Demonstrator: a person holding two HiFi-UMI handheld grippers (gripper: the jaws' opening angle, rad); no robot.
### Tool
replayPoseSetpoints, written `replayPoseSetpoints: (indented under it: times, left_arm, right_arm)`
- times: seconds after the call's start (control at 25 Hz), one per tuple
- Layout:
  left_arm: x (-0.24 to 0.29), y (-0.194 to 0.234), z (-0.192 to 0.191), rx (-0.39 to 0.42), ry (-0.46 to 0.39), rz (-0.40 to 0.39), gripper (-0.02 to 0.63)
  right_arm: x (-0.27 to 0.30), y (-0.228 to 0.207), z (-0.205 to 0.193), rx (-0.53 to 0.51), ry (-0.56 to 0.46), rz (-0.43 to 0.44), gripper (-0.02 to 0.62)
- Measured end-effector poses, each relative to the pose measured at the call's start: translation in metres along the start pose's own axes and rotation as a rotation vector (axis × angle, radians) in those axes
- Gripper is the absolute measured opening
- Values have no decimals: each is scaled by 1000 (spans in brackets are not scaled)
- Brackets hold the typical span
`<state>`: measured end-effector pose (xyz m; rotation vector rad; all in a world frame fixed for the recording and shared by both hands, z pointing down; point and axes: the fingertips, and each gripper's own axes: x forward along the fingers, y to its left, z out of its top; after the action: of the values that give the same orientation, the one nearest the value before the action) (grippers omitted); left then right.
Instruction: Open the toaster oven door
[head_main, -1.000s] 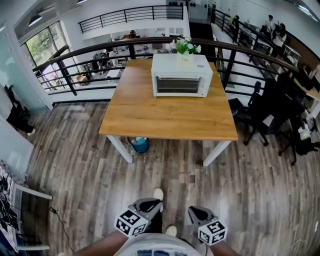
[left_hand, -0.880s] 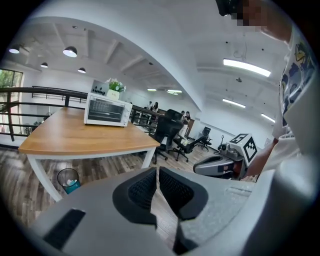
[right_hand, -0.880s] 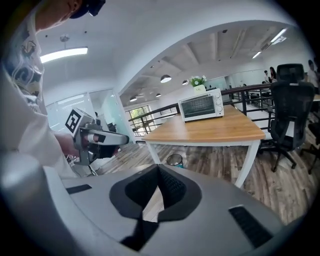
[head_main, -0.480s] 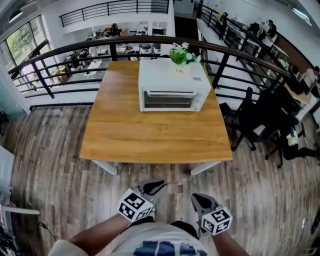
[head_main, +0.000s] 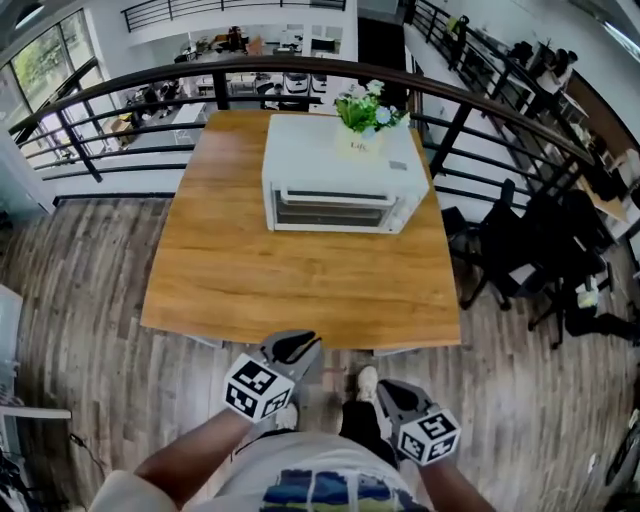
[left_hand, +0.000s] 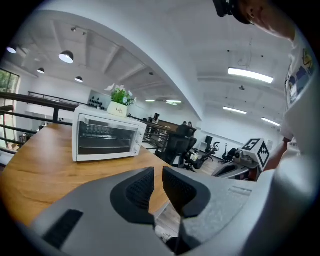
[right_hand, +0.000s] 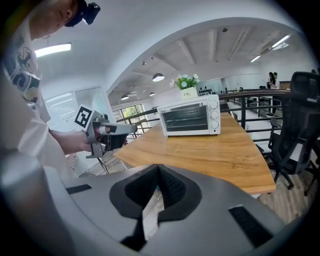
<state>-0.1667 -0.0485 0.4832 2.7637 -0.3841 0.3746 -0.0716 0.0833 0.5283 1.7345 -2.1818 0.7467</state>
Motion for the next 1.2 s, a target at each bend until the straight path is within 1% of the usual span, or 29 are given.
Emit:
replayPoseSetpoints:
  times: [0.12, 0.2, 0.32, 0.4, 0.48, 0.6, 0.64, 0.68, 0.76, 0.84, 0.96, 1.08, 1.2]
  left_arm:
    - [33, 19, 19, -11, -9, 84, 48]
    - [59, 30, 36, -14, -21, 155, 49]
    - [95, 49, 68, -24, -46, 269, 49]
    - [116, 61, 88, -25, -56, 329, 54]
    - [135, 71, 105, -30, -64, 381, 60]
    - [159, 83, 124, -56, -80, 456, 66]
    - [167, 85, 131, -60, -83, 481, 78]
    - [176, 86, 139, -60, -81, 502, 89]
    - [198, 87, 156, -59, -72, 530, 91]
    - [218, 91, 170, -54, -62, 553, 91]
    - [231, 110, 186, -51, -53, 599, 91]
    - [243, 131, 186, -45, -28, 635, 123]
    - [250, 150, 182, -41, -10, 672, 126]
  right_arm:
    - [11, -41, 17, -24, -1, 57, 2]
    - [16, -76, 31, -43, 4, 95, 2]
    - [25, -125, 55, -98, 21, 164, 2]
    - [28, -151, 71, -135, 28, 210, 2]
    - [31, -175, 81, -148, 31, 244, 2]
    - [34, -207, 86, -147, 41, 292, 2]
    - [35, -218, 88, -146, 46, 312, 2]
    - [35, -229, 90, -146, 50, 333, 2]
    - [33, -251, 95, -144, 56, 363, 2]
    - [30, -266, 100, -141, 62, 381, 2]
    - [33, -274, 108, -136, 56, 393, 2]
    - [39, -280, 107, -117, 51, 402, 2]
    - [46, -288, 103, -121, 52, 414, 2]
